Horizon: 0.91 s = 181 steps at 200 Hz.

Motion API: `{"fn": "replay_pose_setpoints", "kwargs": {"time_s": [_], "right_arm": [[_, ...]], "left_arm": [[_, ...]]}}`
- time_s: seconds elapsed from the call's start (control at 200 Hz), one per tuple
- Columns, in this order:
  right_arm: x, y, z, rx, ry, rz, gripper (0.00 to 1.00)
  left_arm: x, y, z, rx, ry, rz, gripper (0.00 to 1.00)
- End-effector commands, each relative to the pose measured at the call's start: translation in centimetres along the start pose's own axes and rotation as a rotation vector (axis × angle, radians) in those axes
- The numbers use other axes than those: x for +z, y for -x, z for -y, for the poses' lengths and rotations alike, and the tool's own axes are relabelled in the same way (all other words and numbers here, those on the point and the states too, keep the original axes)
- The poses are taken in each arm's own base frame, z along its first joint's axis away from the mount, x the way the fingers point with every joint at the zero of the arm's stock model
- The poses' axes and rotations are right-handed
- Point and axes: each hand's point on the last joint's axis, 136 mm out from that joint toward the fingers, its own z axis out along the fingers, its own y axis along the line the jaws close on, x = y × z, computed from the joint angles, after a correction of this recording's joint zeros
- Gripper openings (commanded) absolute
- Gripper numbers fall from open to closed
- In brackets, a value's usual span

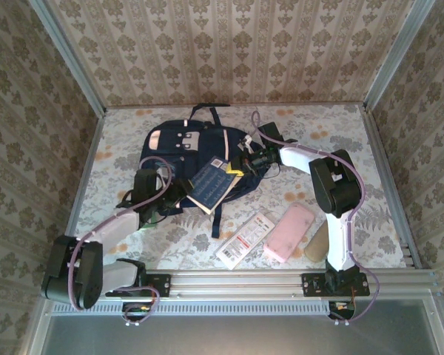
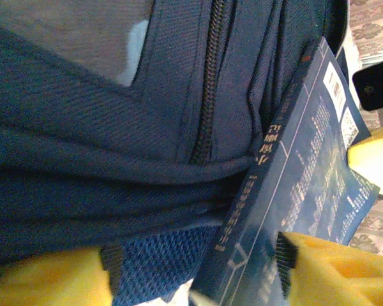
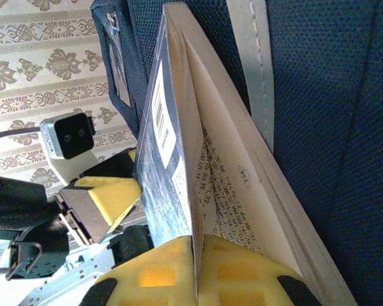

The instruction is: Pack books, pencil case, and school supplies into a backpack

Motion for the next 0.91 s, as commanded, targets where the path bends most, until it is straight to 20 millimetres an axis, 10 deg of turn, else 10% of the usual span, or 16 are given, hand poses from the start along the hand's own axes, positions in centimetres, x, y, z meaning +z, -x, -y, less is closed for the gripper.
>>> {"fn": "replay_pose_setpoints", "kwargs": {"time_s": [0.0, 0.305, 0.455, 0.675, 0.9], "right_arm": [[0.2, 0.5, 2.2, 0.024, -0.044, 0.034, 0.0], [-0.4, 0.4, 1.7, 0.019, -0.048, 0.069, 0.06], [-1.6, 0.8, 1.3, 0.021, -0.06, 0.111, 0.44], [-6.8, 1.5, -0.4, -0.051, -0.19, 0.3, 0.73], [-11.8, 0.3, -6.7, -0.285, -0.243, 0.458, 0.85]], "left_arm": [[0.7, 0.7, 2.5, -0.003, -0.097, 0.038, 0.56], [-1.8, 1.5, 5.2, 0.038, -0.134, 0.117, 0.18], [-3.4, 2.1, 7.3, 0.059, -0.182, 0.144, 0.0], [-6.9, 3.1, 11.8, 0.203, -0.235, 0.177, 0.0], [-11.3, 4.0, 18.4, 0.47, -0.333, 0.184, 0.0]]}}
